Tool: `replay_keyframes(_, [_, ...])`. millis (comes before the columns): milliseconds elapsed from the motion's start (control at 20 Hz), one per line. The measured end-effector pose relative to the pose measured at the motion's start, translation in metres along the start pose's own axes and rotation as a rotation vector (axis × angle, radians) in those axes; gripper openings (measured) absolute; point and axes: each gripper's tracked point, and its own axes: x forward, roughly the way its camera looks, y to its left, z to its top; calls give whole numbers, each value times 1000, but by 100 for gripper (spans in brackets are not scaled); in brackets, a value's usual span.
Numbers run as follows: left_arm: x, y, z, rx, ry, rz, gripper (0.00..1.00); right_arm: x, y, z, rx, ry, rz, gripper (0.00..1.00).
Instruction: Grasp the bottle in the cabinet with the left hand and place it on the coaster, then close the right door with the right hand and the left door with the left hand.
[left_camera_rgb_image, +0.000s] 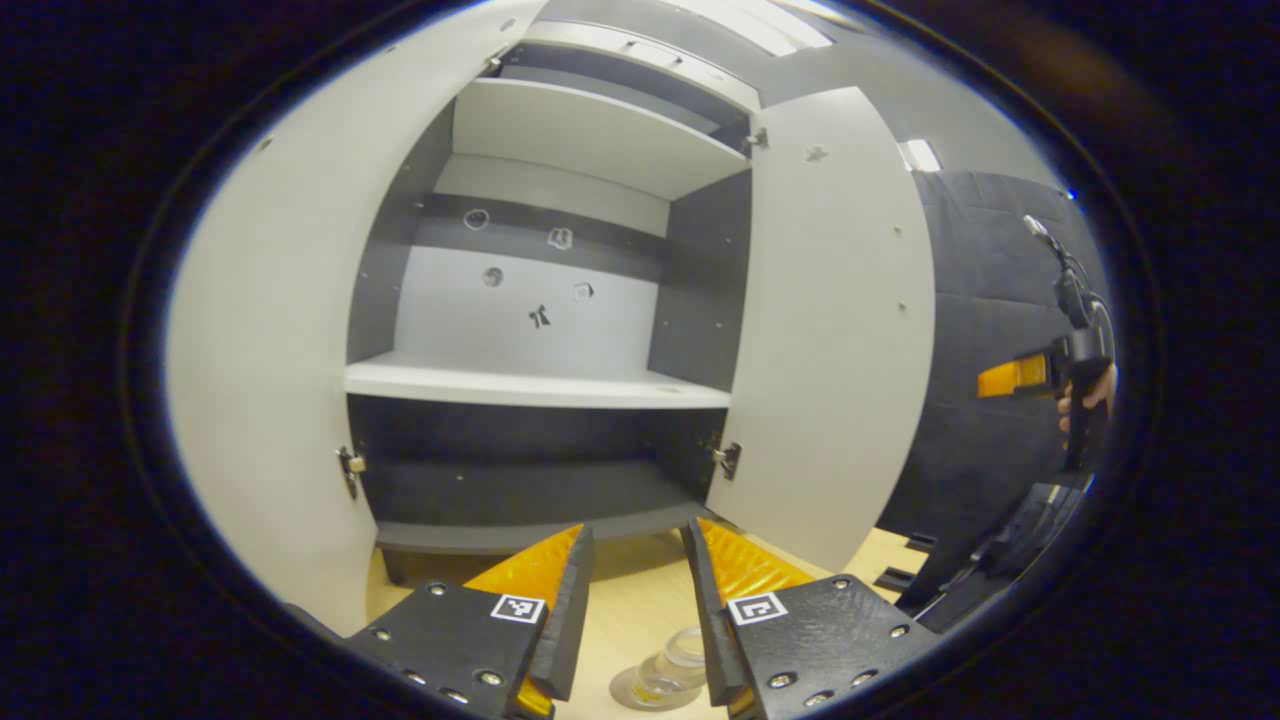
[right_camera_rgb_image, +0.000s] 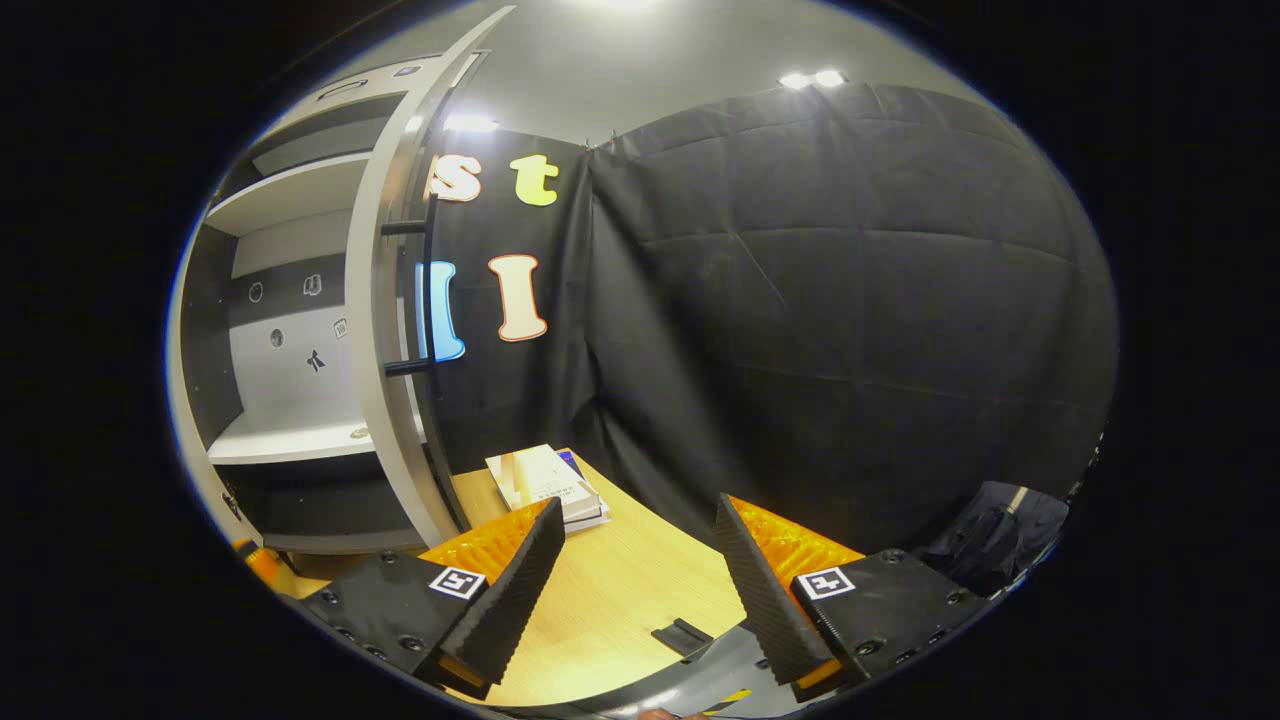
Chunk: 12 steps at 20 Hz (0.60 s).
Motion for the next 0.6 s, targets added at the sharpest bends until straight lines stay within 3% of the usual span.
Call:
replay_keyframes(150, [-4,21,44,21,-58,125,54,19,-2,10,-21,-16,36,98])
replay_keyframes(300, [-14,23,78,10,-92,176,51,38,0,31,-13,-45,91,96])
replay_keyframes(600, [-46,43,121,61,-89,353,54,74,17,79,-24,-83,256,96])
